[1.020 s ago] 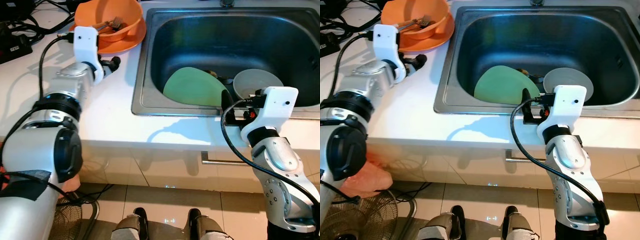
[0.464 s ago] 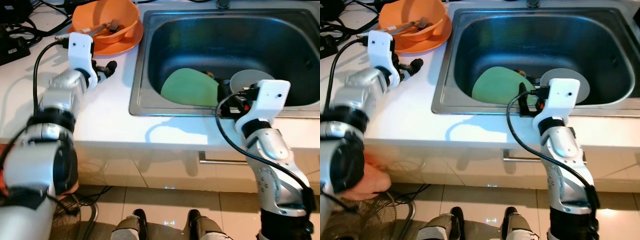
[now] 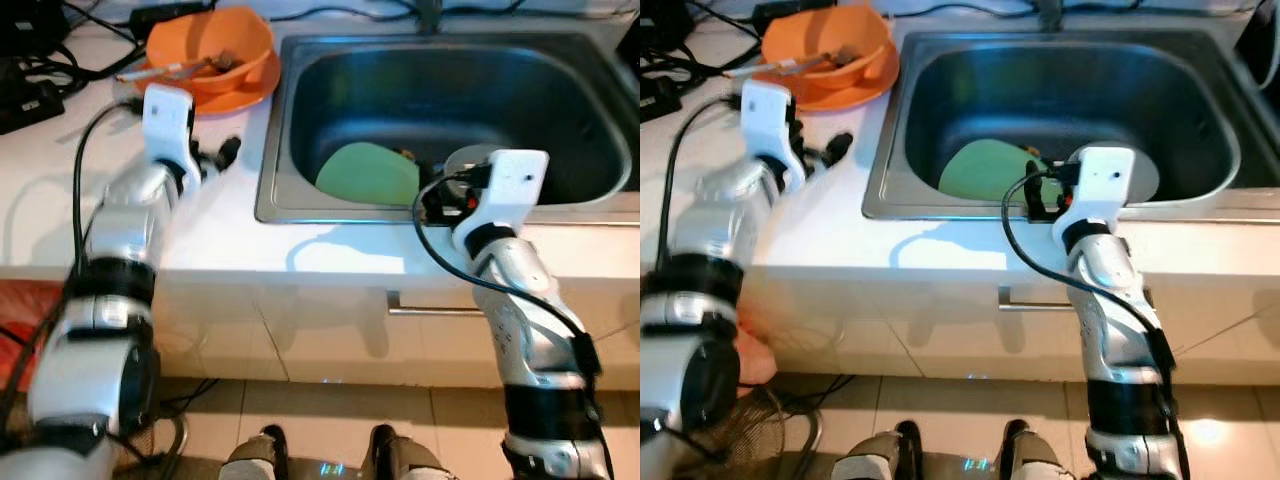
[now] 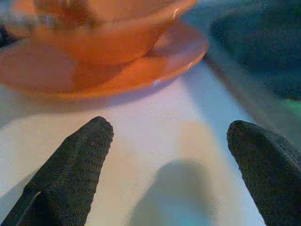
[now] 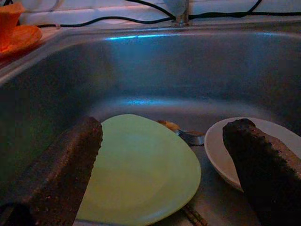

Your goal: Kitchen organization

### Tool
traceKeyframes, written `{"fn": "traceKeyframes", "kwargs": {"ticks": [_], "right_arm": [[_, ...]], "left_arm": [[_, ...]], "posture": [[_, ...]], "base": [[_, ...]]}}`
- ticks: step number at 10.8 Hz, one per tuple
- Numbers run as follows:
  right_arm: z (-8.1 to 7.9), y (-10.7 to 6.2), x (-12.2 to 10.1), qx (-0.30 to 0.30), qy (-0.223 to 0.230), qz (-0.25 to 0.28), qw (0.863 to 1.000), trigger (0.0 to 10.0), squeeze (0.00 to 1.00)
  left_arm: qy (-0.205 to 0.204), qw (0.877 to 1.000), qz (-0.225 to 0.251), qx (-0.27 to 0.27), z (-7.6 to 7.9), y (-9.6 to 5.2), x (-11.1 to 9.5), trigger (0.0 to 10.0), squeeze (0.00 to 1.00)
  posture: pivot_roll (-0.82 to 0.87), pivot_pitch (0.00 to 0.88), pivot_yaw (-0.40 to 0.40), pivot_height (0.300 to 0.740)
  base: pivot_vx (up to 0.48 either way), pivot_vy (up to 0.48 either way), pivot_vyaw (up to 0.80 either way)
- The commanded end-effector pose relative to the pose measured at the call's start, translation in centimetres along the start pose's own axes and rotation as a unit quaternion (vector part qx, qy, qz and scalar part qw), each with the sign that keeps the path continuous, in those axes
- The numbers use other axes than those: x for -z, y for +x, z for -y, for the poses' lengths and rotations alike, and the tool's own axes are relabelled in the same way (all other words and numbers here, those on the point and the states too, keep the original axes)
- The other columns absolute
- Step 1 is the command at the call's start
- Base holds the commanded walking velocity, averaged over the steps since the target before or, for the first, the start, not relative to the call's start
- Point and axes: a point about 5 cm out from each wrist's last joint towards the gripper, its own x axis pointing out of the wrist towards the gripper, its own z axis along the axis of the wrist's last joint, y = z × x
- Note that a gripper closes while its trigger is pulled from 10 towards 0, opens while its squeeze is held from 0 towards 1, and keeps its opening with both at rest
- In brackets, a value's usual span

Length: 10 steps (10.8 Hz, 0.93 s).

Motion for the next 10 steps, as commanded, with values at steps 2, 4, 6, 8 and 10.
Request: {"fn": "traceKeyframes", "kwargs": {"ticks": [2,4,6,8,10], "right_arm": [[0.4,0.6,1.5,0.003,0.006,-0.031,0.999,10.0,0.0],[0.8,0.7,1.2,0.015,0.013,-0.002,1.0,10.0,0.0],[1.3,0.9,0.7,0.017,0.011,0.022,1.0,10.0,0.0],[1.2,0.9,0.4,0.02,0.014,0.039,0.999,10.0,0.0],[0.9,0.6,0.2,0.021,0.019,0.057,0.998,10.0,0.0]], "left_arm": [[0.005,0.999,0.052,-0.013,0.7,-0.8,-1.3,10.0,0.0],[0.029,0.988,0.148,-0.038,2.2,-3.5,-1.9,10.0,0.0],[0.049,0.981,0.188,-0.018,4.8,-5.0,-2.1,10.0,0.0],[0.076,0.976,0.204,-0.005,7.7,-5.8,-0.4,10.0,0.0],[0.037,0.975,0.211,-0.062,7.6,-6.7,0.4,10.0,0.0]], "posture": [[0.09,0.046,0.082,0.74],[0.11,0.019,0.07,0.74],[0.1,0.0,0.061,0.74],[0.1,0.0,0.044,0.74],[0.11,0.0,0.031,0.74]], "base": [[0.0,0.0,0.0],[0.0,0.0,0.0],[0.0,0.0,0.0],[0.0,0.0,0.0],[0.0,0.0,0.0]]}}
